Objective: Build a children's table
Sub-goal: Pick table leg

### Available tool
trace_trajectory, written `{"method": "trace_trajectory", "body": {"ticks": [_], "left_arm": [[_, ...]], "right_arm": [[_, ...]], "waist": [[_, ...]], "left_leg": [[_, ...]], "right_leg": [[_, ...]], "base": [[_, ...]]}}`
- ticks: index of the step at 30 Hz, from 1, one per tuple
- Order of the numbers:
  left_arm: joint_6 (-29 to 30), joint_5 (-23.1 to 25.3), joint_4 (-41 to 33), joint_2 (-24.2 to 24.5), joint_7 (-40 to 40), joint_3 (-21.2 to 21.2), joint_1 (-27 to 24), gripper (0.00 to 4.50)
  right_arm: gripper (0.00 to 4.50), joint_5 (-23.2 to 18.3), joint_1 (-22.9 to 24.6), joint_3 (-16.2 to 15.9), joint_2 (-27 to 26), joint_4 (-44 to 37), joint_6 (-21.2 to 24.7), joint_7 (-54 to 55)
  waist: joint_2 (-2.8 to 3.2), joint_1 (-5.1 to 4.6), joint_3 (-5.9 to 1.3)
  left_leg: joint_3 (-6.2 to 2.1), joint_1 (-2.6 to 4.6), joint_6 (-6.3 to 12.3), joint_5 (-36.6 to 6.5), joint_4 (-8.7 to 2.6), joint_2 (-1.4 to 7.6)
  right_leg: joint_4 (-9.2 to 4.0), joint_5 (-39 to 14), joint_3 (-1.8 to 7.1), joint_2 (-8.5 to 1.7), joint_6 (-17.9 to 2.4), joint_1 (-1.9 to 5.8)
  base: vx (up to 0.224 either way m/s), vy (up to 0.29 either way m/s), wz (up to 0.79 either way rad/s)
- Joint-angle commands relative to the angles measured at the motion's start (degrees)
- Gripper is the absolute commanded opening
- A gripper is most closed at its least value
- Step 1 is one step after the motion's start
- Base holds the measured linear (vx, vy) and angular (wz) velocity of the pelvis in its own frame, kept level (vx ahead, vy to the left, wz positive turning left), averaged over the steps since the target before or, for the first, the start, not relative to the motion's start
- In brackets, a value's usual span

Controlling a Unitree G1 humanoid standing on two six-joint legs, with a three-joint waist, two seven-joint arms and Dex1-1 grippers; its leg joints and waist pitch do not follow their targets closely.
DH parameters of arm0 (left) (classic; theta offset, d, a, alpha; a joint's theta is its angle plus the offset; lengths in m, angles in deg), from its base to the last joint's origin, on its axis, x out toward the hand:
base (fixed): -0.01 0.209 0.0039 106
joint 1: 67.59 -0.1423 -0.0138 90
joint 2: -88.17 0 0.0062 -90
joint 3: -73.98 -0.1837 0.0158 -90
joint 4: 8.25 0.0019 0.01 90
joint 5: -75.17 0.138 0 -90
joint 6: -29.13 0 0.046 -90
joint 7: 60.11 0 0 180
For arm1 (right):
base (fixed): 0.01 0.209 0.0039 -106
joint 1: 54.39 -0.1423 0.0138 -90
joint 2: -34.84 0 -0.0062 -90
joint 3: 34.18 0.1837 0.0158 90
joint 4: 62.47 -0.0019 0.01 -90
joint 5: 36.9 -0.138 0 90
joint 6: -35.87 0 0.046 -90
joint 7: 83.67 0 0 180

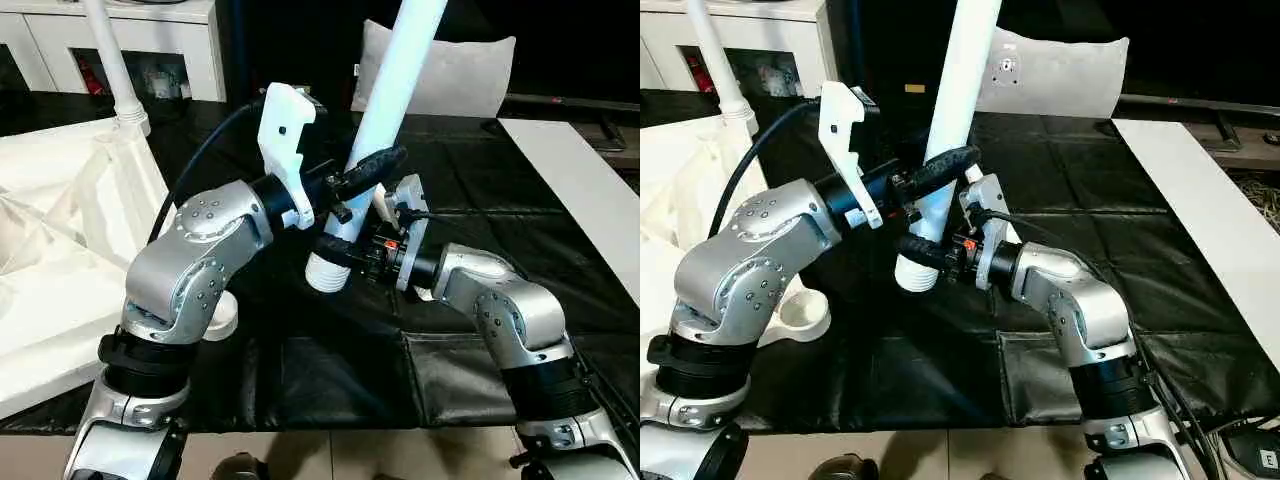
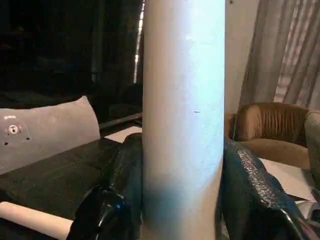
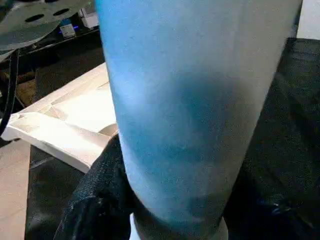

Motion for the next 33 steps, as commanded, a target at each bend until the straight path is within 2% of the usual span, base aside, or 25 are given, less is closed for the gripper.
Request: {"method": "trace_trajectory", "body": {"ticks": [1, 3, 7, 8, 9, 11, 17, 22, 26, 27, 31, 32, 33], "left_arm": [[1.5, -2.0, -2.2, 0.0, 0.7, 0.6, -0.1, 1.79], [2.0, -3.4, -2.5, -0.1, 1.2, 1.6, -0.7, 2.49], [2.5, -5.2, -3.8, -0.1, 2.5, 1.7, -1.7, 2.61], [2.8, -6.6, -4.8, -0.5, 2.9, 2.0, -2.5, 2.89], [2.9, -7.1, -5.2, -0.7, 3.0, 2.1, -2.9, 2.89], [4.0, -9.7, -7.5, -1.0, 4.2, 2.1, -4.6, 3.09], [3.2, -10.6, -9.6, -0.9, 5.5, 0.7, -6.5, 3.47], [2.1, -12.1, -9.4, -2.8, 4.0, 3.1, -6.5, 3.95], [1.7, -13.5, -10.0, -2.3, 1.9, 7.5, -7.2, 4.02], [1.9, -13.1, -11.0, -0.9, 1.1, 9.2, -8.8, 4.02], [1.8, -10.4, -11.9, 1.4, -1.1, 11.0, -12.3, 4.02], [0.5, -4.1, -11.3, 3.7, -4.2, 10.9, -16.1, 4.02], [0.5, -2.7, -11.1, 4.2, -5.0, 10.7, -17.1, 4.02]], "right_arm": [[1.93, -0.6, 0.1, 1.0, 0.5, -0.3, 0.0, 0.4], [1.93, -0.3, 0.7, 0.9, 0.6, -0.5, -0.4, 0.7], [1.93, -0.5, 1.0, 1.6, -0.1, -0.6, -0.4, 1.7], [1.93, -0.1, 1.2, 2.0, -0.7, -0.7, -2.1, 2.5], [1.93, 0.2, 1.3, 2.2, -1.1, -0.8, -3.1, 2.8], [1.93, 1.0, 1.6, 1.9, -0.9, -0.8, -1.7, 4.4], [1.91, 2.7, 2.4, 0.7, -0.7, -0.3, -2.6, 5.2], [1.90, 2.7, 2.6, 0.4, -1.0, -0.5, -3.5, 5.3], [1.90, 2.6, 3.6, 1.6, -0.8, -1.3, -3.5, 7.2], [1.90, 3.0, 4.9, 2.6, -0.9, -2.7, -4.2, 8.6], [1.90, 4.1, 7.1, 3.6, -0.6, -5.4, -4.8, 10.9], [1.90, 4.8, 8.9, 3.8, 0.1, -8.2, -3.0, 12.8], [1.90, 5.0, 9.4, 3.8, 0.3, -8.9, -2.6, 13.3]], "waist": [[0.39, 0.14, -4.38], [0.46, 0.12, -4.37], [0.52, 0.16, -4.37], [0.48, 0.13, -4.39], [0.51, 0.11, -4.37], [0.52, 0.10, -4.28], [0.59, 0.02, -4.01], [0.45, -0.13, -3.99], [0.39, -0.26, -3.94], [0.41, -0.27, -3.87], [0.52, -0.39, -3.86], [0.64, -0.46, -3.87], [0.65, -0.54, -3.69]], "left_leg": [[-1.36, 1.96, -0.99, -7.1, -3.81, 4.01], [-1.37, 1.93, -1.09, -6.9, -3.79, 3.95], [-1.38, 1.91, -0.95, -6.8, -3.81, 3.99], [-1.33, 1.91, -1.07, -7.2, -3.81, 4.04], [-1.34, 1.92, -1.09, -7.4, -3.85, 4.09], [-1.34, 2.00, -1.45, -7.9, -3.92, 4.06], [-1.35, 2.09, -2.75, -10.3, -4.25, 4.06], [-1.35, 1.97, -2.66, -10.6, -4.21, 3.94], [-1.39, 1.91, -2.63, -10.4, -4.21, 3.93], [-1.36, 1.97, -2.49, -10.2, -4.18, 3.97], [-1.42, 1.90, -2.36, -9.6, -4.32, 3.97], [-1.48, 2.04, -2.51, -10.3, -4.41, 4.00], [-1.52, 2.04, -2.72, -11.0, -4.54, 4.08]], "right_leg": [[-3.60, -0.6, 1.99, -4.69, -12.9, 2.28], [-3.55, -0.4, 1.96, -4.66, -13.1, 2.26], [-3.53, 0.0, 1.97, -4.66, -13.2, 2.27], [-3.45, 0.0, 1.98, -4.74, -13.4, 2.19], [-3.50, -0.1, 1.97, -4.78, -13.5, 2.19], [-3.59, -1.0, 1.97, -4.66, -13.5, 2.15], [-4.09, -5.5, 2.11, -4.53, -11.6, 1.94], [-4.19, -5.6, 2.16, -4.52, -11.2, 2.00], [-4.18, -5.8, 2.13, -4.48, -11.3, 2.02], [-4.19, -5.7, 2.15, -4.46, -11.0, 1.93], [-4.13, -5.0, 2.09, -4.14, -9.9, 1.89], [-4.25, -5.7, 2.09, -4.02, -9.2, 1.77], [-4.33, -6.5, 2.16, -4.00, -8.1, 1.71]], "base": [[0.000, 0.000, 0.00], [0.000, 0.000, 0.00], [0.000, 0.000, 0.00], [0.000, 0.000, 0.00], [0.000, 0.000, 0.00], [0.000, 0.000, 0.00], [0.000, 0.000, 0.00], [0.000, 0.000, 0.00], [0.000, 0.000, 0.00], [0.000, 0.000, 0.00], [0.000, 0.000, 0.00], [0.000, 0.000, 0.00], [0.000, 0.000, 0.00]]}}
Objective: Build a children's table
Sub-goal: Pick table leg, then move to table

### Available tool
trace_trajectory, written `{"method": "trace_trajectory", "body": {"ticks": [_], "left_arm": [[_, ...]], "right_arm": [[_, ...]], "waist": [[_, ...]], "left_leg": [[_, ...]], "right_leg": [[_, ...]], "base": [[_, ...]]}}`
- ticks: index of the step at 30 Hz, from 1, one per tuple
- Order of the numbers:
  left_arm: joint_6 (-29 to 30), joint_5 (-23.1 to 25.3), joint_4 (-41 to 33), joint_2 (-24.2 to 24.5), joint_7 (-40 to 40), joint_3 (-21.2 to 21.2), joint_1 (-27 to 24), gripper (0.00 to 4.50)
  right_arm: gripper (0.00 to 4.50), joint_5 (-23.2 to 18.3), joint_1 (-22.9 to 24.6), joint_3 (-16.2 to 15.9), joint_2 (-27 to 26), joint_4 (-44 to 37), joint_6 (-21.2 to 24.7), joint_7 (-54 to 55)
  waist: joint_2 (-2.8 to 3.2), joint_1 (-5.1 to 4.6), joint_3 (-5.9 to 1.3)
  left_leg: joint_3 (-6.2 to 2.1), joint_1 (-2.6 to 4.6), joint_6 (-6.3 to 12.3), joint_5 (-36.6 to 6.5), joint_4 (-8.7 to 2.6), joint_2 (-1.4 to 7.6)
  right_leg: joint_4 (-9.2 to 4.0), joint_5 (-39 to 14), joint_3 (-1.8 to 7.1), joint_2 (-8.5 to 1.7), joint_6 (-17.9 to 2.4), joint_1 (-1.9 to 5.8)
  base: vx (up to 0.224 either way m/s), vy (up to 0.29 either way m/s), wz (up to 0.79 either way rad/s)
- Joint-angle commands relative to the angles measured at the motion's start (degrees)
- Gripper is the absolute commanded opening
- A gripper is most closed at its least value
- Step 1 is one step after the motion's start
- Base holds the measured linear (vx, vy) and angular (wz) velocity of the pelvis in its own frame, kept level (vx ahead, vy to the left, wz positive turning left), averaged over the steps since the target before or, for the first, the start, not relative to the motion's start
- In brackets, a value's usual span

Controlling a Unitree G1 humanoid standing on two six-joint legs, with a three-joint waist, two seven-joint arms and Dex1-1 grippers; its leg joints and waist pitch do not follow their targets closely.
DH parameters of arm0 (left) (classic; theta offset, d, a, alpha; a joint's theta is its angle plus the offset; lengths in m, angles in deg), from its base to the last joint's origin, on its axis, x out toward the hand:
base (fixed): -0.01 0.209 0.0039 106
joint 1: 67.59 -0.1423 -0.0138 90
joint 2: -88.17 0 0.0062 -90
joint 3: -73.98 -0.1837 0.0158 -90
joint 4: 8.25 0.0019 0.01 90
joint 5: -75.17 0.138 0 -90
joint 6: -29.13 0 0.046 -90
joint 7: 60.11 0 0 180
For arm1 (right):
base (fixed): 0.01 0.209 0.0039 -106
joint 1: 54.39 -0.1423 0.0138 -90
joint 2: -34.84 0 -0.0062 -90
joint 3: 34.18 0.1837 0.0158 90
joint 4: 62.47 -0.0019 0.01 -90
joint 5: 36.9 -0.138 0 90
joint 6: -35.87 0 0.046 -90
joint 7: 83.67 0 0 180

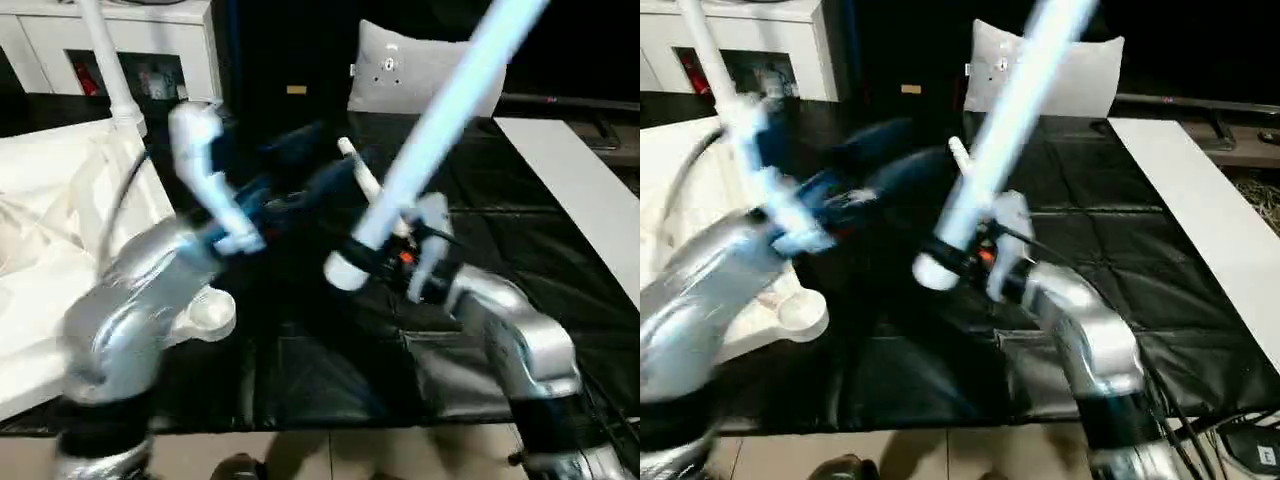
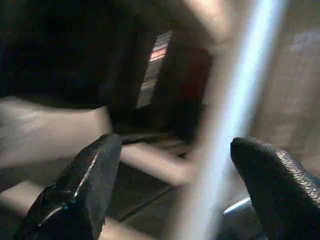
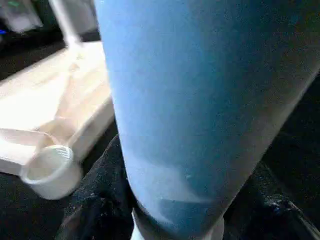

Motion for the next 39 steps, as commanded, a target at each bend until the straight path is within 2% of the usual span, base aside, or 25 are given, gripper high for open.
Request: {"method": "trace_trajectory", "body": {"ticks": [1, 11, 13, 14, 16, 17, 18, 19, 20, 22, 23, 25, 26, 27, 28, 29, 30, 31, 32, 34, 35, 36, 37, 38, 39], "left_arm": [[-0.6, 5.4, 0.3, 0.8, -3.3, -0.6, -2.2, 4.02], [-5.1, 14.9, 1.7, -4.3, -15.9, -2.5, -13.2, 4.02], [-5.1, 15.2, 1.6, -4.8, -16.4, -2.6, -13.3, 4.02], [-5.6, 16.5, 2.1, -5.2, -17.2, -3.4, -13.6, 4.02], [-6.2, 17.3, 2.4, -5.4, -17.7, -3.9, -13.8, 4.02], [-6.2, 17.7, 2.5, -5.4, -18.0, -4.0, -13.9, 4.02], [-6.5, 18.1, 2.6, -5.4, -18.1, -4.2, -14.1, 4.02], [-6.8, 18.3, 2.6, -5.4, -18.2, -4.3, -14.2, 4.02], [-7.2, 18.7, 2.6, -5.6, -18.2, -4.4, -14.4, 4.02], [-7.3, 18.9, 2.6, -5.7, -18.2, -4.4, -14.5, 4.02], [-7.2, 19.3, 2.4, -5.4, -18.1, -4.7, -14.5, 4.02], [-7.3, 19.6, 2.3, -5.2, -18.1, -4.8, -14.5, 4.02], [-7.3, 19.8, 2.3, -5.3, -18.2, -4.9, -14.5, 4.02], [-7.3, 19.9, 2.2, -5.3, -18.3, -5.0, -14.5, 4.02], [-7.3, 20.0, 2.2, -5.3, -18.4, -5.1, -14.5, 4.02], [-7.2, 20.1, 2.1, -5.4, -18.5, -5.0, -14.6, 4.02], [-7.1, 20.2, 2.0, -5.5, -18.5, -4.9, -14.7, 4.02], [-7.0, 20.2, 2.1, -5.5, -18.6, -4.9, -14.7, 4.02], [-7.1, 20.2, 2.1, -5.6, -18.6, -4.8, -14.8, 4.02], [-7.1, 20.2, 2.1, -5.7, -18.6, -4.9, -14.9, 4.02], [-7.1, 20.3, 2.1, -5.7, -18.6, -4.9, -14.9, 4.02], [-7.0, 20.3, 2.1, -5.7, -18.7, -5.0, -14.9, 4.02], [-7.0, 20.4, 2.2, -5.7, -18.7, -5.0, -14.9, 4.02], [-7.0, 20.6, 2.2, -5.8, -18.7, -5.0, -15.0, 4.02], [-7.0, 20.6, 2.2, -5.8, -18.7, -5.0, -15.0, 4.02]], "right_arm": [[1.90, 1.4, 0.8, 1.1, 0.6, -3.7, 0.8, 2.3], [1.90, 4.9, 8.4, 0.3, -2.3, -9.3, 1.5, 11.9], [1.90, 4.9, 8.5, 0.3, -2.4, -9.6, 1.7, 12.2], [1.90, 5.5, 8.6, 0.0, -2.8, -9.7, 1.1, 13.0], [1.90, 5.7, 8.6, -0.2, -3.1, -9.9, 0.8, 13.5], [1.90, 5.2, 8.5, -0.1, -3.3, -9.9, 0.9, 13.2], [1.90, 4.9, 8.5, -0.2, -3.3, -10.1, 1.0, 12.8], [1.90, 4.8, 8.5, -0.3, -3.3, -10.2, 1.1, 12.6], [1.90, 4.8, 8.5, -0.4, -3.4, -10.1, 0.9, 12.6], [1.90, 4.9, 8.4, -0.2, -3.5, -9.4, 0.5, 12.7], [1.90, 5.1, 8.3, 0.1, -3.4, -8.5, -0.3, 12.9], [1.90, 4.9, 8.3, 0.4, -3.6, -8.2, -0.6, 13.0], [1.90, 4.7, 8.5, 0.8, -3.9, -8.1, -0.4, 13.5], [1.90, 4.9, 8.7, 1.0, -4.0, -8.0, -0.5, 13.8], [1.90, 5.1, 8.9, 1.3, -4.1, -7.9, -0.6, 14.3], [1.90, 6.1, 8.9, 1.4, -4.4, -7.8, -1.0, 15.6], [1.90, 7.3, 8.9, 1.5, -4.7, -7.6, -1.2, 17.1], [1.90, 7.6, 8.8, 1.6, -4.8, -7.5, -1.1, 17.7], [1.90, 8.2, 8.5, 1.6, -4.7, -7.3, -0.7, 18.7], [1.90, 10.2, 7.8, 0.8, -3.1, -6.0, -4.3, 18.0], [1.90, 10.5, 7.6, 0.6, -2.6, -5.8, -5.1, 17.4], [1.90, 10.2, 7.7, 0.5, -2.2, -5.7, -6.1, 16.3], [1.90, 10.1, 7.8, 0.6, -2.2, -5.7, -6.4, 16.1], [1.90, 8.5, 8.0, 1.3, -2.3, -6.1, -6.0, 14.8], [1.90, 8.5, 8.0, 1.3, -2.3, -6.1, -6.0, 14.8]], "waist": [[0.61, -0.34, -3.65], [0.60, -0.48, -2.91], [0.18, 0.03, -2.87], [-1.03, 1.13, -2.84], [-0.69, 1.19, -2.99], [-0.03, 1.56, -3.01], [0.22, 0.97, -2.70], [1.32, 1.20, -2.26], [3.90, -2.27, -2.45], [3.84, -2.67, -2.96], [2.94, -3.18, -2.92], [1.87, -3.19, -2.65], [-1.53, -2.39, -3.39], [-1.24, -0.15, -2.45], [-1.55, -1.10, -2.99], [-0.93, -0.82, -3.05], [-0.72, -1.36, -2.04], [0.02, -1.21, -2.17], [3.15, -3.71, -3.10], [3.73, -5.49, -3.33], [2.89, -5.85, -3.37], [1.24, -5.81, -2.26], [1.24, -5.81, -2.26], [-0.88, -3.36, -1.90], [-2.00, -2.69, -2.33]], "left_leg": [[-1.53, 2.05, -2.83, -11.6, -4.63, 4.03], [-1.89, 2.18, -4.83, -20.9, -5.19, 3.93], [-1.47, 1.38, -1.42, -18.1, -4.46, 3.63], [-3.16, -2.58, 4.49, -13.9, -4.44, 2.24], [-4.63, -3.02, 8.72, -8.2, 0.78, 2.43], [-5.21, -2.84, 8.70, -6.2, 2.17, 2.81], [-6.12, -4.16, 8.89, -4.6, 2.00, 3.22], [-6.57, -3.24, 8.56, -6.3, 0.57, 3.41], [-5.66, 3.67, 6.05, -15.7, -4.92, 3.66], [-4.85, 4.32, -1.36, -24.9, -8.42, 3.83], [-5.03, 4.31, -1.31, -23.4, -8.55, 3.78], [-4.73, 3.77, -2.38, -21.5, -9.47, 4.21], [-4.00, 1.63, -3.85, -23.8, -7.23, 2.60], [-4.38, 0.97, -3.79, -22.4, 0.60, 1.52], [-8.98, -2.07, -2.50, -10.9, 9.69, 0.46], [-9.92, -3.69, -3.91, -7.9, 10.61, 0.42], [-9.96, -3.82, -5.73, -6.0, 8.62, 1.65], [-9.19, -2.83, -5.38, -7.1, 5.31, 2.05], [-9.50, 1.60, 0.75, -7.8, -3.01, 2.82], [-10.50, 5.01, 8.37, -5.7, -4.38, 2.54], [-10.19, 5.12, 10.71, -6.0, -4.45, 3.05], [-8.99, 3.83, 13.74, -13.8, -6.31, 3.66], [-8.99, 3.83, 13.74, -13.8, -6.31, 3.66], [-5.44, 1.84, 7.39, -22.2, -1.69, 0.53], [-6.08, 0.27, 5.39, -19.3, 3.01, 1.06]], "right_leg": [[-4.34, -7.4, 2.16, -4.02, -7.8, 1.58], [-5.70, -18.1, 2.61, -4.49, -5.3, 0.52], [-6.54, -20.9, 3.64, -6.34, -5.7, 1.07], [-7.06, -21.3, 2.01, -9.36, -5.5, 4.27], [-10.62, -30.0, 1.74, -16.33, -4.7, 5.03], [-11.55, -30.2, 1.21, -17.75, -5.6, 5.42], [-11.46, -28.6, -1.40, -17.54, -6.6, 6.81], [-11.71, -29.7, -3.03, -16.25, -7.1, 6.93], [-4.27, -25.9, -6.03, -3.26, -7.0, 2.39], [3.72, -9.0, -6.83, 0.42, -3.9, 0.63], [4.18, -5.9, -6.60, 0.56, -2.5, -0.16], [3.57, -3.7, -5.50, -1.16, -0.9, -0.61], [-2.70, -7.6, -0.61, -8.20, -0.7, 1.45], [-8.02, -15.3, 4.70, -17.24, -4.2, 1.05], [-9.55, -19.4, 6.38, -20.98, -5.7, 3.69], [-9.06, -21.0, 5.46, -20.18, -6.9, 5.29], [-8.52, -22.6, 0.83, -17.10, -11.1, 4.98], [-7.84, -22.2, -0.50, -14.03, -13.4, 5.04], [-0.76, -15.6, -4.08, -2.21, -12.0, 1.67], [4.39, -7.9, -5.04, 0.34, -5.6, -1.21], [4.68, -6.5, -4.88, 0.30, -3.8, -1.80], [3.17, -5.5, -3.84, -1.50, -1.2, -0.59], [3.17, -5.5, -3.84, -1.50, -1.2, -0.59], [-6.31, -14.5, 2.74, -10.92, -3.2, 0.39], [-9.02, -21.1, 5.99, -16.68, -5.3, 2.72]], "base": [[0.000, 0.000, 0.00], [0.000, 0.000, 0.00], [0.000, 0.000, 0.00], [0.000, 0.000, 0.00], [-0.009, 0.023, 0.13], [0.018, 0.099, 0.36], [0.018, 0.099, 0.36], [0.042, 0.124, 0.40], [0.068, 0.142, 0.41], [0.057, 0.150, 0.31], [0.008, 0.126, 0.08], [0.003, 0.106, 0.02], [-0.023, 0.058, -0.09], [-0.023, 0.058, -0.09], [-0.011, 0.073, -0.13], [-0.003, 0.128, -0.39], [-0.003, 0.128, -0.39], [-0.015, 0.172, -0.41], [-0.025, 0.198, -0.07], [-0.034, 0.191, -0.01], [-0.043, 0.136, 0.00], [-0.043, 0.136, 0.00], [-0.049, 0.081, -0.05], [-0.067, 0.037, 0.00], [-0.067, 0.037, 0.00]]}}
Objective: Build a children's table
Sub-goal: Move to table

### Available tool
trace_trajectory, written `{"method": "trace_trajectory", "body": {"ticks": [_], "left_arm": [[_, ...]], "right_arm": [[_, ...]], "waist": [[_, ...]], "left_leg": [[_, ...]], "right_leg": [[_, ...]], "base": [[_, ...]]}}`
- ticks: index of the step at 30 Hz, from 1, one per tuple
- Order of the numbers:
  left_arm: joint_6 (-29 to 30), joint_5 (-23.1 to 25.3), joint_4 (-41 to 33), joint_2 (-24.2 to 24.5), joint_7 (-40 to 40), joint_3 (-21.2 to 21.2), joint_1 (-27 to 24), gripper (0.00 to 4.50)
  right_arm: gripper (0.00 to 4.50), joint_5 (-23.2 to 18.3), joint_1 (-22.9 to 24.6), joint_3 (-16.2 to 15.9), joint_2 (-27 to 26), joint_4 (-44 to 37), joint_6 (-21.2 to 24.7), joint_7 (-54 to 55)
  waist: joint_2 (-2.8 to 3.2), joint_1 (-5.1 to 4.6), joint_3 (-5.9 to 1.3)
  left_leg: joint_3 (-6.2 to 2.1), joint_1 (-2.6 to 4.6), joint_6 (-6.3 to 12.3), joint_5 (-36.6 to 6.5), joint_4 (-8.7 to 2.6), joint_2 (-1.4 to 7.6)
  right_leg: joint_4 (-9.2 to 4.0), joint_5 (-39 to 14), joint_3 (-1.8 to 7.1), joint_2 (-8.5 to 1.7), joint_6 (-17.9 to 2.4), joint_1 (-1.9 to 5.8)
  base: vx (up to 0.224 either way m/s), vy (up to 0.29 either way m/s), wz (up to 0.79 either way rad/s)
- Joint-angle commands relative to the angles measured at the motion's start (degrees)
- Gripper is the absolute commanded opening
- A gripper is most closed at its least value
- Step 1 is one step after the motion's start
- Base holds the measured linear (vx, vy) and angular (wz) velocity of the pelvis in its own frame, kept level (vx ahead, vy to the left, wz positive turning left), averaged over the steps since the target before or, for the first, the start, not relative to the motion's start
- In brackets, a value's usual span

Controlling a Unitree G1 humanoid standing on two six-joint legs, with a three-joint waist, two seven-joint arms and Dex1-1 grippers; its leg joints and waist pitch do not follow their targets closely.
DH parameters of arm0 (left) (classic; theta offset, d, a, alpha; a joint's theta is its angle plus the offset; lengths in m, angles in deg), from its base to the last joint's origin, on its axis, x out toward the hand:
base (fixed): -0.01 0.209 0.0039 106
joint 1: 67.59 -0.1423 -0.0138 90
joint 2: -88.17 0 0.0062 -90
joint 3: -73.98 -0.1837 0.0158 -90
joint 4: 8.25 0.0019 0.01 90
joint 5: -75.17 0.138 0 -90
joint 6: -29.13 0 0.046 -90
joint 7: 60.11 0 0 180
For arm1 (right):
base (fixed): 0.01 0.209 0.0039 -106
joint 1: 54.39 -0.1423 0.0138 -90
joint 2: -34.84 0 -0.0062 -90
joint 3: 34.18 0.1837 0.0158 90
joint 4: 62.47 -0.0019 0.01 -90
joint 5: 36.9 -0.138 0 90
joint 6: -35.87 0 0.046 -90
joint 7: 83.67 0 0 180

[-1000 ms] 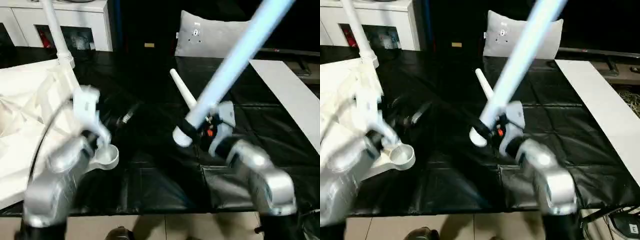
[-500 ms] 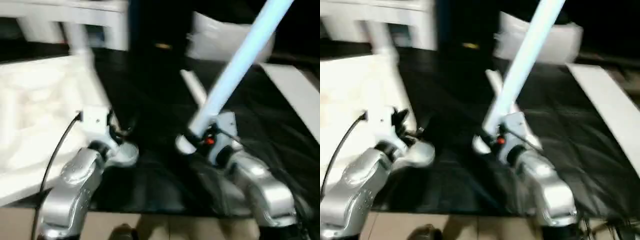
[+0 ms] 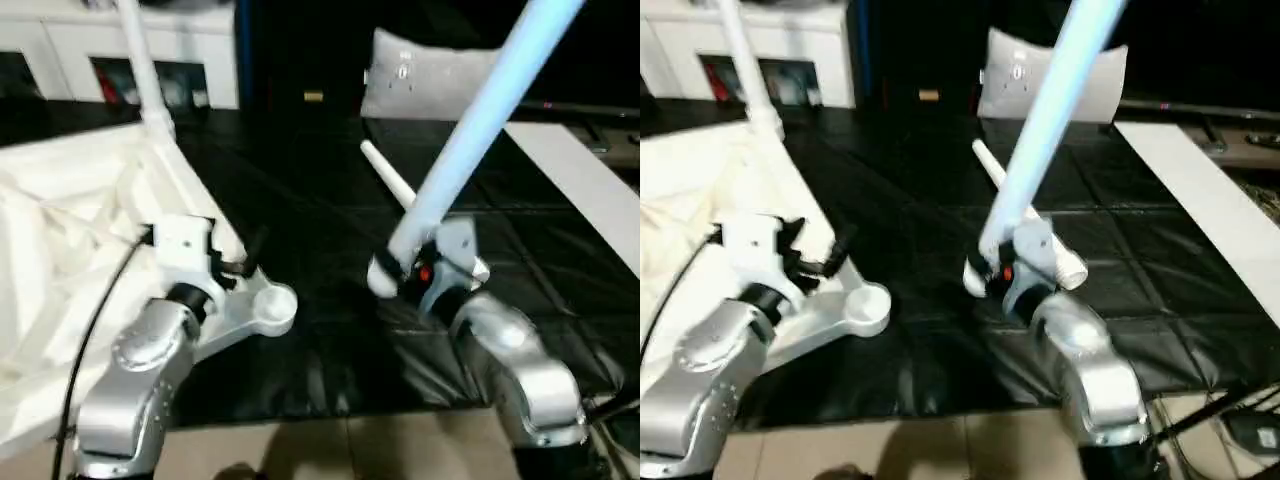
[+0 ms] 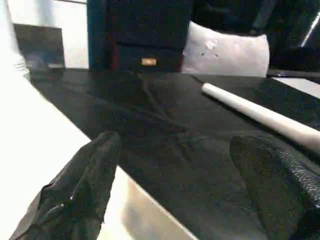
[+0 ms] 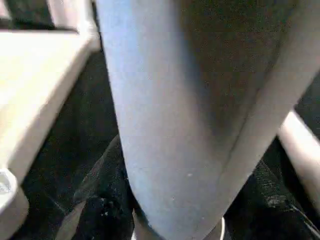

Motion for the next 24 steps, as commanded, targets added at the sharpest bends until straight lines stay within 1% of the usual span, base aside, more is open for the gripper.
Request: {"method": "trace_trajectory", "body": {"ticks": [1, 2, 3, 4, 5, 6, 7, 8, 9, 10, 11, 12, 13, 14, 15, 16, 17, 18, 19, 20, 21, 22, 23, 24], "left_arm": [[0.4, 0.6, -0.4, -0.1, -0.1, -0.8, -0.2, 4.02], [0.4, 0.6, -0.4, -0.1, -0.2, -0.9, -0.2, 4.02], [0.4, 0.6, -0.5, -0.1, -0.2, -0.9, -0.2, 4.02], [0.4, 0.7, -0.6, -0.2, -0.3, -0.9, -0.3, 4.02], [0.4, 0.6, -0.7, -0.2, -0.3, -0.9, -0.3, 4.02], [0.5, 0.7, -0.8, -0.3, -0.3, -0.9, -0.3, 4.02], [0.5, 0.7, -0.8, -0.3, -0.4, -0.9, -0.4, 4.02], [0.6, 0.7, -0.8, -0.3, -0.4, -0.9, -0.4, 4.02], [0.6, 0.9, -0.9, -0.4, -0.4, -0.9, -0.4, 4.02], [0.6, 0.9, -0.9, -0.4, -0.4, -0.9, -0.4, 4.02], [0.9, 1.1, -1.0, -0.2, -0.3, -1.1, -0.2, 4.02], [0.9, 1.1, -1.0, -0.2, -0.3, -1.1, -0.2, 4.02], [1.0, 1.6, -0.9, 0.1, -0.3, -1.4, 0.0, 4.02], [1.0, 2.0, -0.8, 0.2, -0.5, -1.6, 0.1, 4.02], [0.9, 2.0, -0.7, 0.1, -0.5, -1.7, 0.2, 4.02], [1.1, 2.5, -0.5, 0.0, -1.1, -1.8, 0.4, 4.02], [1.3, 2.8, -0.4, 0.0, -1.5, -1.8, 0.5, 4.02], [1.2, 2.9, -0.3, 0.1, -1.5, -1.9, 0.7, 4.02], [1.5, 3.1, -0.2, 0.1, -1.7, -1.8, 0.9, 4.02], [1.7, 3.3, 0.0, 0.1, -1.6, -1.7, 1.2, 4.02], [1.8, 3.4, 0.2, 0.5, -1.1, -1.9, 1.5, 4.02], [2.0, 3.6, 0.2, 0.8, -0.7, -2.1, 1.7, 4.02], [2.1, 3.8, 0.2, 1.3, -0.1, -2.7, 1.8, 4.02], [2.3, 4.0, 0.2, 1.8, 0.3, -3.2, 1.9, 4.02]], "right_arm": [[1.90, -2.0, 0.3, 1.4, -0.4, -1.0, 1.2, -0.9], [1.90, -2.2, 0.4, 1.3, -0.4, -1.2, 1.5, -1.1], [1.90, -2.5, 0.5, 1.1, -0.4, -1.5, 1.9, -1.6], [1.90, -2.6, 0.6, 0.5, -0.2, -1.7, 1.8, -2.0], [1.90, -3.2, 0.6, 0.3, -0.3, -1.9, 2.1, -2.4], [1.90, -3.6, 0.5, -0.1, -0.1, -1.8, 2.0, -2.9], [1.90, -3.5, 0.5, -0.2, 0.0, -1.8, 1.8, -3.0], [1.90, -3.4, 0.5, -0.3, 0.1, -1.7, 1.7, -3.0], [1.90, -3.0, 0.6, -0.4, 0.2, -1.6, 1.0, -3.5], [1.90, -3.0, 0.6, -0.4, 0.2, -1.6, 1.0, -3.5], [1.90, -3.5, 0.5, 0.3, -0.2, -1.4, 0.8, -3.6], [1.90, -3.5, 0.5, 0.3, -0.2, -1.4, 0.8, -3.6], [1.90, -4.7, 0.3, 1.3, -0.6, -1.1, 1.3, -3.7], [1.90, -5.1, 0.0, 1.9, -0.5, -0.6, 1.4, -3.9], [1.90, -5.1, -0.1, 1.9, -0.4, -0.6, 1.3, -4.0], [1.90, -4.9, -0.3, 1.8, 0.1, -0.3, 1.3, -4.2], [1.90, -5.0, -0.4, 1.8, 0.3, -0.2, 1.4, -4.3], [1.90, -5.2, -0.5, 2.0, 0.4, -0.1, 1.8, -4.1], [1.90, -5.3, -0.5, 2.0, 0.4, -0.1, 1.9, -4.1], [1.90, -5.3, -0.5, 2.1, 0.4, 0.0, 1.9, -4.0], [1.90, -5.3, -0.5, 2.2, 0.4, 0.0, 2.1, -3.6], [1.90, -5.2, -0.5, 2.3, 0.4, 0.0, 2.3, -3.4], [1.90, -4.7, -0.6, 2.4, 0.5, 0.3, 2.1, -3.1], [1.90, -4.3, -0.7, 2.6, 0.6, 0.5, 1.8, -2.8]], "waist": [[-0.74, 2.19, -2.64], [0.41, 2.26, -1.67], [0.15, 2.07, -1.54], [0.76, 2.03, -1.79], [2.95, 0.18, -1.95], [2.89, -0.44, -2.66], [3.89, -1.25, -2.74], [3.74, -1.44, -2.29], [3.48, -0.85, -1.38], [2.52, -1.09, -1.28], [0.38, -0.79, -1.81], [-1.54, -0.17, -2.17], [-1.35, 1.41, -1.59], [-0.38, 1.78, -1.04], [1.04, 2.20, -0.46], [1.96, 1.83, -1.41], [3.82, 0.36, -1.79], [3.89, -0.96, -2.07], [3.92, -0.29, -1.89], [4.00, -0.56, -1.78], [4.00, -0.56, -1.78], [3.40, -0.44, -1.65], [2.07, -0.25, -1.92], [2.39, 0.21, -1.93]], "left_leg": [[-5.38, -1.61, -1.35, -7.2, 4.37, 6.43], [-6.26, -1.31, -3.84, -4.2, 3.13, 7.11], [-5.47, -1.12, -3.71, -5.0, 0.66, 6.95], [-4.89, -0.35, -2.72, -4.8, -1.94, 6.85], [-5.89, 0.24, 9.28, -6.8, -7.59, 4.64], [-7.18, 1.82, 14.16, -3.8, -8.00, 3.26], [-9.97, 5.40, 22.23, 0.3, -7.94, 2.71], [-10.84, 5.34, 24.82, 0.8, -8.14, 3.21], [-12.38, 3.90, 26.54, 0.0, -9.32, 4.10], [-12.76, 3.46, 25.59, -1.8, -9.62, 4.40], [-9.31, 3.40, 14.31, -14.3, -8.63, 5.97], [-9.09, 1.52, 10.80, -16.2, -5.73, 5.88], [-6.52, 0.00, 0.72, -10.6, 3.89, 3.89], [-7.49, -2.02, -4.25, -3.4, 4.16, 4.55], [-7.03, 0.03, -7.36, -3.5, -0.55, 6.48], [-7.61, 2.12, -8.91, -7.7, -3.56, 8.47], [-10.82, 3.00, -16.84, -22.5, -8.72, 12.62], [-11.84, 2.64, -18.38, -25.8, -9.73, 12.20], [-11.52, 2.78, -19.26, -32.2, -10.31, 12.19], [-11.49, 2.23, -16.95, -34.6, -11.06, 11.26], [-11.49, 2.23, -16.95, -34.6, -11.06, 11.26], [-10.41, 1.89, -14.08, -36.3, -11.30, 10.02], [-8.45, 0.98, -11.49, -31.5, -9.51, 7.47], [-7.16, 0.11, -11.24, -28.6, -7.97, 6.56]], "right_leg": [[-11.55, -24.5, 10.43, -16.68, -9.2, 3.79], [-11.76, -29.1, 6.94, -14.54, -12.0, 3.46], [-11.17, -28.8, 5.69, -11.39, -13.3, 3.37], [-10.01, -26.5, 4.41, -8.15, -14.4, 3.21], [-4.76, -16.5, -1.98, 0.85, -13.4, 2.56], [-3.58, -13.1, -3.21, 2.23, -12.8, 2.37], [0.73, -9.8, -4.05, 4.66, -9.3, -0.64], [2.81, -9.5, -3.60, 5.08, -7.0, -1.83], [4.86, -10.3, -2.63, 4.51, -3.6, -2.19], [4.42, -9.8, -1.41, 3.92, -3.3, -2.30], [-0.91, -7.8, 3.97, -0.79, -4.3, -1.85], [-5.69, -11.4, 8.25, -6.75, -5.5, -0.53], [-10.69, -19.5, 12.20, -13.59, -9.9, 0.92], [-9.03, -20.3, 9.87, -11.84, -13.4, 3.79], [-7.87, -19.8, 4.93, -6.26, -15.2, 2.42], [-5.12, -14.9, 3.63, -1.22, -13.5, 1.23], [0.85, -5.1, 2.50, 1.55, -7.0, -0.22], [1.80, -2.2, 1.69, 1.77, -5.2, 0.54], [2.53, -1.9, 1.41, 2.10, -2.1, -0.75], [2.15, -2.6, 1.44, 1.61, -1.5, -0.03], [2.15, -2.6, 1.44, 1.61, -1.5, -0.03], [0.00, -5.0, 1.70, 0.68, -2.6, 0.43], [-3.75, -6.9, 2.87, -1.39, -3.6, 1.29], [-5.80, -9.5, 3.44, -3.76, -5.8, 1.37]], "base": [[-0.061, 0.054, -0.03], [-0.048, 0.101, -0.22], [-0.048, 0.101, -0.22], [-0.065, 0.125, -0.03], [-0.058, 0.148, 0.25], [-0.058, 0.148, 0.25], [-0.044, 0.168, 0.44], [-0.047, 0.139, 0.56], [-0.047, 0.139, 0.56], [-0.055, 0.077, 0.54], [-0.063, 0.025, 0.52], [-0.063, 0.025, 0.52], [-0.064, 0.028, 0.38], [-0.043, 0.071, -0.04], [-0.043, 0.071, -0.04], [-0.049, 0.099, -0.07], [-0.092, 0.129, 0.10], [-0.092, 0.129, 0.10], [-0.091, 0.114, 0.04], [-0.075, 0.058, 0.00], [-0.075, 0.058, 0.00], [-0.073, -0.006, -0.07], [-0.072, -0.064, -0.08], [-0.072, -0.064, -0.08]]}}
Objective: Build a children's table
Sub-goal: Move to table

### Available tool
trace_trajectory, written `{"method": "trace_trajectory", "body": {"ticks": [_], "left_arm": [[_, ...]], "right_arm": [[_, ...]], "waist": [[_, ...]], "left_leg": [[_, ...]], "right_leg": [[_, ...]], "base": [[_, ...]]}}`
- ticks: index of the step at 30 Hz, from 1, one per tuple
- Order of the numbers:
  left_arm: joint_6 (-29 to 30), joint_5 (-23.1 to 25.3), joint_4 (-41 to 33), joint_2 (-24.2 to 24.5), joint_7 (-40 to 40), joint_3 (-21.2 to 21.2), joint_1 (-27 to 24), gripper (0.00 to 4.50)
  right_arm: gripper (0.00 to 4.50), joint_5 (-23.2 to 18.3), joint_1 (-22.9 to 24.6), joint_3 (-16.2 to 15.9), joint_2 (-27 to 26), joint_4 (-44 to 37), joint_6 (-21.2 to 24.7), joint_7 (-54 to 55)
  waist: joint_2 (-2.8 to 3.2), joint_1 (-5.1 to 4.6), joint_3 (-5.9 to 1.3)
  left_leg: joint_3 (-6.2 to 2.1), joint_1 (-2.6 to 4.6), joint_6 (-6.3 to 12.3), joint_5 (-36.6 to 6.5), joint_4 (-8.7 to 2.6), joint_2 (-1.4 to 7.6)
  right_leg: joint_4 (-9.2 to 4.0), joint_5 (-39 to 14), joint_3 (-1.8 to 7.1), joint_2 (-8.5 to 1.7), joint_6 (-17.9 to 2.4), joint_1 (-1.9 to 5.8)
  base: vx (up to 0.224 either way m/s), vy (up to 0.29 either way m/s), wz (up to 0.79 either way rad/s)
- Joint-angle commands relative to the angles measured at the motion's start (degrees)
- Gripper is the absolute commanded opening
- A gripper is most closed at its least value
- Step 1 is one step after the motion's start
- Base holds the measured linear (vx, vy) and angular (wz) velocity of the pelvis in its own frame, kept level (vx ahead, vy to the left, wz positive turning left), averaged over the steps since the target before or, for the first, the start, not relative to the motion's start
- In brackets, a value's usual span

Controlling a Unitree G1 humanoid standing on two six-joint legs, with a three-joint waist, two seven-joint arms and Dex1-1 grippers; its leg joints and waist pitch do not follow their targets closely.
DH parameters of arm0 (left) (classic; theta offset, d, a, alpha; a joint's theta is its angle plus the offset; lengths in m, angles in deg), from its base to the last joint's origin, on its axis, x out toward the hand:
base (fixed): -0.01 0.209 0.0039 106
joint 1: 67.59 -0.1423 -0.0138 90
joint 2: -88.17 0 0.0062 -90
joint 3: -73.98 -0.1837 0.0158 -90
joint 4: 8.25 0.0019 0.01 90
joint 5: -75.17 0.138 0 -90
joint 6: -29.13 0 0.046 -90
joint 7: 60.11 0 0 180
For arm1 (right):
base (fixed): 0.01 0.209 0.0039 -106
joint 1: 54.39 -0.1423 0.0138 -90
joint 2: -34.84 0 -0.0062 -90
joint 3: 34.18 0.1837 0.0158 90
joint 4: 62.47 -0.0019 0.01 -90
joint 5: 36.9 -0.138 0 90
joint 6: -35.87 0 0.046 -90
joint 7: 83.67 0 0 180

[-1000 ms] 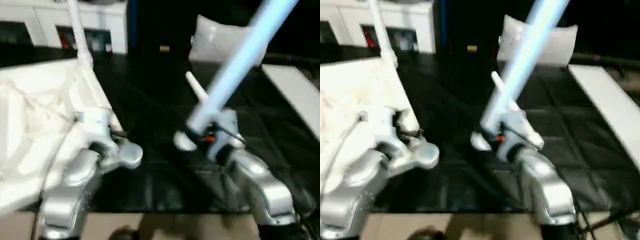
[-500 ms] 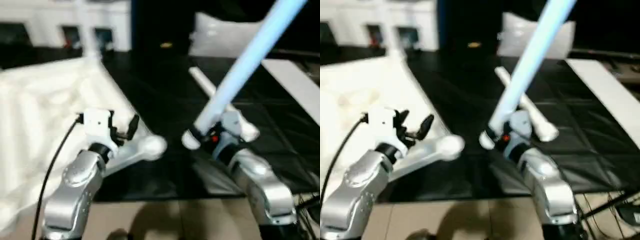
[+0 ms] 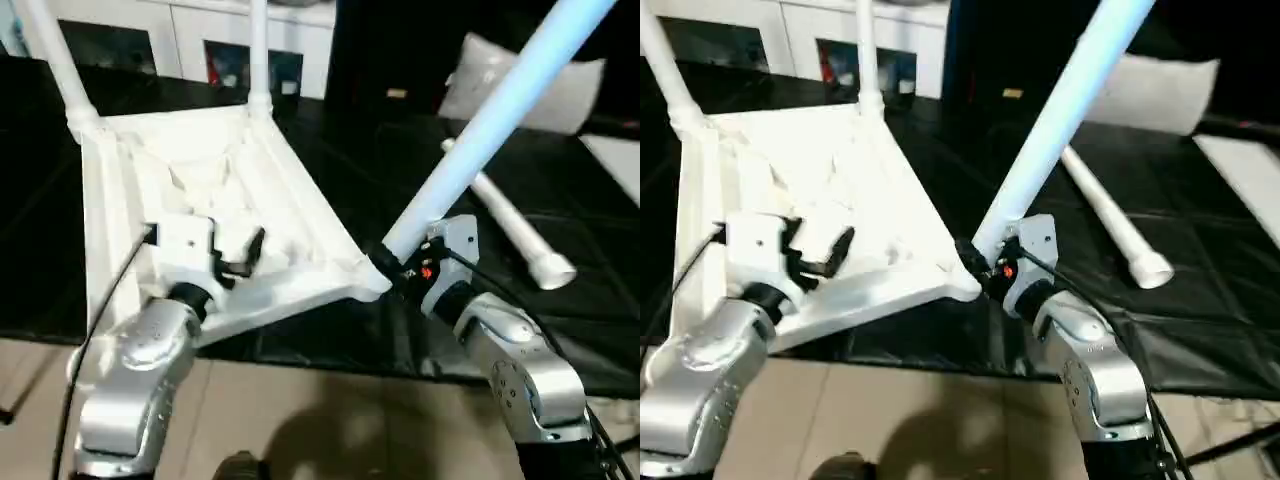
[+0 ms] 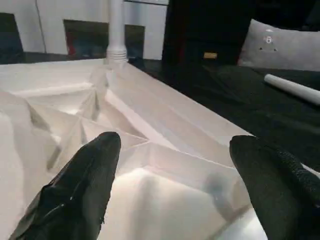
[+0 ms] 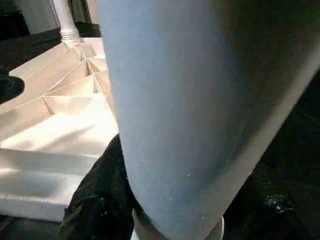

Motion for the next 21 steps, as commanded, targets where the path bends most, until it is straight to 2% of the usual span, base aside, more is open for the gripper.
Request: {"method": "trace_trajectory", "body": {"ticks": [1, 2, 3, 4, 5, 7, 8, 9, 11, 12, 13, 14, 16, 17, 18, 19, 20, 21], "left_arm": [[1.0, 0.7, 0.2, 0.4, 1.6, -2.7, 0.7, 4.02], [1.0, 0.7, 0.4, 0.5, 1.9, -3.0, 0.8, 4.02], [1.0, 0.7, 0.4, 0.5, 1.9, -3.0, 0.8, 4.02], [1.3, 0.7, 1.1, 0.9, 2.4, -3.1, 1.0, 4.02], [1.6, 0.6, 1.5, 1.1, 2.7, -3.1, 1.1, 4.02], [2.3, -0.2, 2.6, 2.6, 5.9, -4.2, 1.8, 4.02], [2.4, -0.5, 3.1, 4.0, 8.6, -5.4, 2.3, 4.02], [2.8, -0.8, 3.7, 5.4, 11.2, -6.6, 2.9, 4.02], [3.3, -1.1, 5.2, 8.0, 15.7, -8.8, 4.1, 4.02], [3.3, -1.1, 5.2, 8.0, 15.7, -8.8, 4.1, 4.02], [2.9, -0.6, 6.5, 9.4, 17.7, -9.8, 5.0, 4.02], [2.9, -0.3, 7.2, 10.0, 18.6, -10.3, 5.5, 4.02], [2.2, 0.1, 10.1, 12.5, 22.4, -11.3, 7.8, 4.02], [2.1, 0.0, 10.9, 13.0, 23.4, -11.4, 8.4, 3.84], [1.7, -0.1, 12.5, 13.9, 25.2, -11.3, 9.8, 3.73], [2.1, -0.5, 13.4, 14.4, 26.5, -11.4, 10.6, 3.63], [2.6, -0.7, 14.2, 15.0, 27.6, -11.6, 11.2, 3.63], [2.6, -0.5, 14.8, 15.7, 29.0, -12.2, 11.8, 3.46]], "right_arm": [[1.90, 0.4, -0.3, 2.2, 0.9, 0.6, -0.1, 1.1], [1.90, 0.6, -0.5, 2.5, 1.0, 1.0, -0.5, 1.3], [1.90, 0.6, -0.5, 2.5, 1.0, 1.0, -0.5, 1.3], [1.90, 0.9, -0.6, 2.9, 1.7, 1.4, -1.7, 0.7], [1.90, 1.0, -0.6, 2.9, 2.1, 1.6, -2.3, 0.2], [1.90, -0.3, -0.6, 3.6, 2.5, 1.5, -1.7, -0.7], [1.90, -0.6, -0.5, 3.9, 2.6, 1.4, -1.4, -0.8], [1.90, -0.9, -0.5, 4.0, 2.6, 1.6, -2.1, -1.1], [1.90, -0.8, -1.0, 4.6, 2.0, 2.1, -3.9, -0.5], [1.90, -0.8, -1.0, 4.6, 2.0, 2.1, -3.9, -0.5], [1.90, -1.2, -1.4, 4.5, 2.3, 2.3, -2.1, -0.9], [1.90, -1.3, -1.5, 4.3, 2.6, 2.4, -1.6, -1.3], [1.90, -2.0, -2.0, 3.9, 3.3, 3.0, -0.8, -3.1], [1.90, -2.1, -2.1, 3.8, 3.5, 3.2, -1.0, -3.5], [1.90, -0.8, -2.2, 3.1, 4.1, 3.6, -2.0, -3.6], [1.90, -0.9, -2.2, 2.9, 4.3, 3.8, -2.0, -4.2], [1.90, -1.2, -2.1, 2.7, 4.4, 3.8, -1.5, -4.7], [1.90, -1.3, -2.1, 2.6, 4.5, 3.7, -1.2, -4.9]], "waist": [[0.00, 0.28, -3.22], [-1.21, 1.27, -3.26], [-1.38, 1.57, -3.09], [-1.25, 1.52, -3.11], [-0.66, 1.45, -2.96], [-0.11, 1.14, -2.52], [-0.07, 0.76, -2.48], [0.01, 0.71, -2.51], [0.09, 0.75, -2.80], [0.36, 0.75, -2.97], [0.45, 0.77, -3.12], [0.52, 0.81, -3.34], [0.67, 1.02, -3.60], [0.62, 0.98, -3.64], [0.83, 1.11, -3.80], [0.74, 1.22, -4.08], [0.96, 1.38, -4.15], [1.10, 1.45, -4.22]], "left_leg": [[-0.95, 0.52, -4.97, -19.9, -6.53, 3.97], [0.22, 0.93, -1.44, -10.3, -5.39, 4.31], [0.78, 1.35, -0.11, -7.3, -5.27, 4.40], [1.57, 1.45, 1.21, -3.7, -5.87, 5.01], [2.14, 1.61, 1.11, -5.1, -6.88, 5.57], [2.45, 2.14, -0.15, -11.6, -7.63, 6.14], [2.28, 2.36, -2.54, -18.9, -8.12, 6.59], [2.14, 2.29, -3.28, -20.1, -8.35, 6.74], [2.09, 2.52, -4.06, -21.3, -8.67, 6.91], [2.22, 2.75, -4.14, -20.9, -8.75, 7.05], [2.30, 2.49, -3.91, -19.2, -8.97, 7.15], [2.61, 2.50, -3.39, -17.1, -8.95, 7.10], [3.10, 2.62, -2.35, -14.0, -8.71, 7.01], [3.28, 2.58, -1.97, -12.9, -8.65, 6.96], [3.45, 2.44, -1.68, -10.9, -8.60, 7.03], [3.68, 2.80, -1.35, -8.5, -8.38, 7.16], [3.82, 2.81, -0.88, -7.3, -8.36, 7.14], [3.93, 2.91, -0.77, -7.1, -8.31, 7.16]], "right_leg": [[-6.83, -15.7, 3.53, -8.38, -6.1, 0.52], [-7.96, -20.6, 4.31, -9.17, -5.2, 0.30], [-8.31, -22.6, 4.27, -8.80, -5.1, -0.16], [-8.15, -23.5, 3.71, -7.98, -5.9, -0.25], [-7.91, -23.2, 2.81, -6.78, -7.0, -0.58], [-7.89, -25.9, 2.24, -6.00, -7.5, -1.27], [-7.77, -29.7, 1.83, -5.68, -6.7, -1.61], [-7.63, -29.5, 1.75, -5.61, -6.5, -1.60], [-7.31, -26.6, 1.86, -5.56, -6.4, -1.90], [-7.00, -22.9, 2.06, -5.45, -7.3, -2.08], [-6.53, -18.4, 2.01, -5.27, -8.1, -1.60], [-6.16, -14.0, 1.98, -5.10, -8.8, -1.46], [-5.76, -8.6, 1.99, -5.02, -9.6, -1.22], [-5.59, -7.0, 2.00, -5.01, -10.0, -1.10], [-5.28, -4.5, 1.88, -5.08, -10.6, -0.71], [-4.93, -0.4, 1.84, -4.93, -11.2, -0.68], [-4.52, 3.2, 1.77, -4.79, -12.0, -0.56], [-4.42, 4.5, 1.75, -4.75, -12.3, -0.55]], "base": [[-0.084, -0.102, -0.16], [-0.086, -0.112, -0.12], [-0.086, -0.112, -0.12], [-0.072, -0.098, -0.03], [-0.055, -0.067, -0.05], [-0.028, -0.034, -0.03], [0.000, 0.000, 0.00], [0.000, 0.000, 0.00], [0.000, 0.000, 0.00], [0.000, 0.000, 0.00], [0.000, 0.000, 0.00], [0.000, 0.000, 0.00], [0.000, 0.000, 0.00], [0.000, 0.000, 0.00], [0.000, 0.000, 0.00], [0.000, 0.000, 0.00], [0.000, 0.000, 0.00], [0.000, 0.000, 0.00]]}}
